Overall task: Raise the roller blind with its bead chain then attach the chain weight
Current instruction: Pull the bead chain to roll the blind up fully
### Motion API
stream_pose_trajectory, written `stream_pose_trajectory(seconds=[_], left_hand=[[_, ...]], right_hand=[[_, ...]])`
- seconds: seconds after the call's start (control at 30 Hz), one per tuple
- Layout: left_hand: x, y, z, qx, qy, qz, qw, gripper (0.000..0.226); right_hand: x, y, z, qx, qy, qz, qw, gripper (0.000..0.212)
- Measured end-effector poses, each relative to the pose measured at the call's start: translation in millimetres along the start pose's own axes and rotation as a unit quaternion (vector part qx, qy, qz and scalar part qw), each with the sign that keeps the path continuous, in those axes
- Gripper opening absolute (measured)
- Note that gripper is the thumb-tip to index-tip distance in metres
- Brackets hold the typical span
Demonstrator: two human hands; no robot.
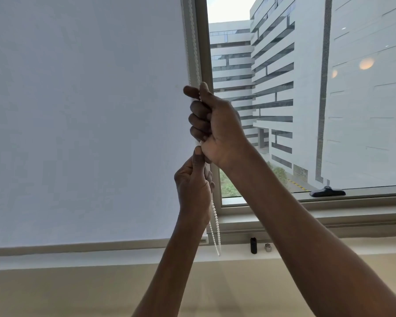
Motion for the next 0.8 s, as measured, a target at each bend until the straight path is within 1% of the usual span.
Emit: stream_pose_trajectory(seconds=[0.1, 0.2, 0.37, 0.47, 0.53, 0.6, 0.67, 0.73, 0.8], left_hand=[[2, 2, 1, -0.013, -0.010, 0.025, 1.000, 0.059], [3, 3, 4, -0.019, -0.018, 0.051, 0.998, 0.059], [10, 7, 13, -0.056, -0.025, 0.117, 0.991, 0.054], [10, 8, 22, -0.027, -0.067, 0.080, 0.994, 0.056], [9, 11, 32, 0.009, -0.101, 0.014, 0.995, 0.056], [9, 20, 44, 0.038, -0.130, -0.054, 0.989, 0.051], [7, 34, 56, 0.072, -0.152, -0.093, 0.981, 0.058], [-1, 49, 66, 0.095, -0.189, -0.118, 0.970, 0.071], [-14, 66, 73, 0.105, -0.224, -0.142, 0.958, 0.076]], right_hand=[[0, -2, -1, 0.030, -0.013, 0.016, 0.999, 0.030], [-1, -5, -2, 0.054, -0.010, -0.002, 0.999, 0.031], [-4, -11, -7, 0.112, 0.003, -0.032, 0.993, 0.031], [-7, -11, -13, 0.146, 0.010, -0.050, 0.988, 0.033], [-2, -3, -21, 0.153, 0.031, -0.087, 0.984, 0.033], [9, 12, -33, 0.147, 0.064, -0.128, 0.979, 0.032], [23, 29, -45, 0.130, 0.085, -0.150, 0.976, 0.031], [31, 46, -54, 0.104, 0.080, -0.143, 0.981, 0.032], [33, 58, -58, 0.092, 0.071, -0.141, 0.983, 0.032]])
Point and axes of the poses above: each hand's wrist, its own z-axis towards the middle knuckle, its own x-axis out of the back of the hand, y = z × x, the point moved 7 cm from there along z, towards the middle knuckle, and after that the axes turned 9 degrees about -y, right-handed, at the moved point
